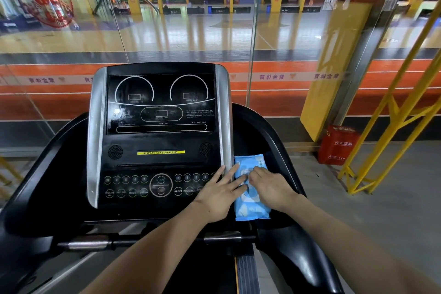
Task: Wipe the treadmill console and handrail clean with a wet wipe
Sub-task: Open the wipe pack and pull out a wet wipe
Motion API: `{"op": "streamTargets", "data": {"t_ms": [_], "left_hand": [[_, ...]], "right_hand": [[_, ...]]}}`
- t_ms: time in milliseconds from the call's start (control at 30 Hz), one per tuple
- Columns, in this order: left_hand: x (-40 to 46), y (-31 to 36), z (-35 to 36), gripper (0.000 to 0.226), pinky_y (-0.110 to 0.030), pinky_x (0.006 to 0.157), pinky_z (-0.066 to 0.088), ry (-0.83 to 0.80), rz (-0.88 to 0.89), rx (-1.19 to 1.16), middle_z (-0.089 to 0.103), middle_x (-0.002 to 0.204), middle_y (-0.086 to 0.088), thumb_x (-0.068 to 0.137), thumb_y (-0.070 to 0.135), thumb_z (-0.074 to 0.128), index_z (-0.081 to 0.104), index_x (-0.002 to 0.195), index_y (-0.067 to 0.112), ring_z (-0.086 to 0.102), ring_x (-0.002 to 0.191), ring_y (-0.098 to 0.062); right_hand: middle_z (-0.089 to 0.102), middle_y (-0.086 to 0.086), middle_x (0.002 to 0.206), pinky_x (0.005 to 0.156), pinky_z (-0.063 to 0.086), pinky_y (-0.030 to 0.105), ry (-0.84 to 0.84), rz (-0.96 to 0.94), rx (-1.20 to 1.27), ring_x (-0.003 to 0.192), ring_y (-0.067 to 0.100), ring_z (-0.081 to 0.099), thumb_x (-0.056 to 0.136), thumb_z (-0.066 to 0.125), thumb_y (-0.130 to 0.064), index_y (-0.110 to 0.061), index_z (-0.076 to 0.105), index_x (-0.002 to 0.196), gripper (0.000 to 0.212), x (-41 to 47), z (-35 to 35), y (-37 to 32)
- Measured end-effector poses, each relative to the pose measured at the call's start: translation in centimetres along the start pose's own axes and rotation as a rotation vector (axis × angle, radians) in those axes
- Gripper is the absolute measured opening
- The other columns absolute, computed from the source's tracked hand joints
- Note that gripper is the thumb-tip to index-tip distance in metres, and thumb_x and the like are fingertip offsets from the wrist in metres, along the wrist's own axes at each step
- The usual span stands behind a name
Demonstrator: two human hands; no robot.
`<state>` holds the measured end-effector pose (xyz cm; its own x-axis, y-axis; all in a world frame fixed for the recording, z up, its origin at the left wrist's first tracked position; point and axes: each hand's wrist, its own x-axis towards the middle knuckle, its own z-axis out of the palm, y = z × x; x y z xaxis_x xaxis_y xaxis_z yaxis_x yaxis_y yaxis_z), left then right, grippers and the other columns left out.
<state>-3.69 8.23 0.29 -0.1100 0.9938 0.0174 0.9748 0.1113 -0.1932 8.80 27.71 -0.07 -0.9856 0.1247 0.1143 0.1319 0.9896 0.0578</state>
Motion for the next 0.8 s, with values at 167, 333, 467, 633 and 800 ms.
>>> {"op": "streamTargets", "data": {"t_ms": [167,333,467,633,800], "left_hand": [[0.0,-0.5,0.2,0.077,-0.056,0.125,-0.019,0.003,0.012,0.014,0.0,0.176,0.001,0.097,0.01,0.047,0.016,0.166,0.025,-0.04,0.15,-0.024],[0.1,-0.4,0.4,0.076,-0.055,0.124,-0.02,-0.007,0.002,0.021,0.0,0.176,0.0,0.096,0.012,0.047,0.017,0.165,0.023,-0.043,0.148,-0.025],[0.1,-0.2,0.3,0.075,-0.056,0.126,-0.015,-0.017,-0.004,0.025,-0.002,0.176,-0.001,0.098,0.013,0.044,0.014,0.166,0.023,-0.038,0.152,-0.028],[0.1,-0.2,0.2,0.074,-0.055,0.126,-0.017,-0.015,0.002,0.024,-0.004,0.176,0.0,0.099,0.013,0.043,0.014,0.166,0.023,-0.037,0.152,-0.028],[0.0,-0.3,0.0,0.073,-0.056,0.126,-0.016,-0.013,0.005,0.014,0.005,0.176,-0.001,0.098,0.013,0.043,0.016,0.166,0.022,-0.035,0.153,-0.027]], "right_hand": [[0.048,-0.008,0.104,0.057,0.035,0.028,0.037,0.001,0.162,0.096,0.013,0.051,0.086,0.056,-0.005,-0.019,0.047,0.103,0.023,-0.7,0.3,0.7],[0.047,-0.017,0.094,0.065,0.04,0.026,0.159,0.169,0.498,0.083,0.005,0.052,0.107,0.04,-0.027,-0.036,0.037,0.092,0.018,-1.7,-0.2,0.4],[0.055,-0.018,0.102,0.071,0.047,0.025,0.16,0.167,0.489,0.085,0.005,0.057,0.107,0.043,-0.034,-0.037,0.044,0.107,0.003,-2.3,-0.4,0.3],[0.056,-0.017,0.106,0.071,0.053,0.03,0.252,0.127,0.367,0.096,0.005,0.06,0.103,0.056,-0.033,-0.025,0.062,0.109,0.012,-2.4,-1.2,-0.3],[0.055,-0.013,0.097,0.073,0.052,0.037,0.42,0.21,0.563,0.088,0.008,0.058,0.103,0.057,-0.023,-0.021,0.059,0.093,0.011,-2.5,-2.7,-1.1]]}}
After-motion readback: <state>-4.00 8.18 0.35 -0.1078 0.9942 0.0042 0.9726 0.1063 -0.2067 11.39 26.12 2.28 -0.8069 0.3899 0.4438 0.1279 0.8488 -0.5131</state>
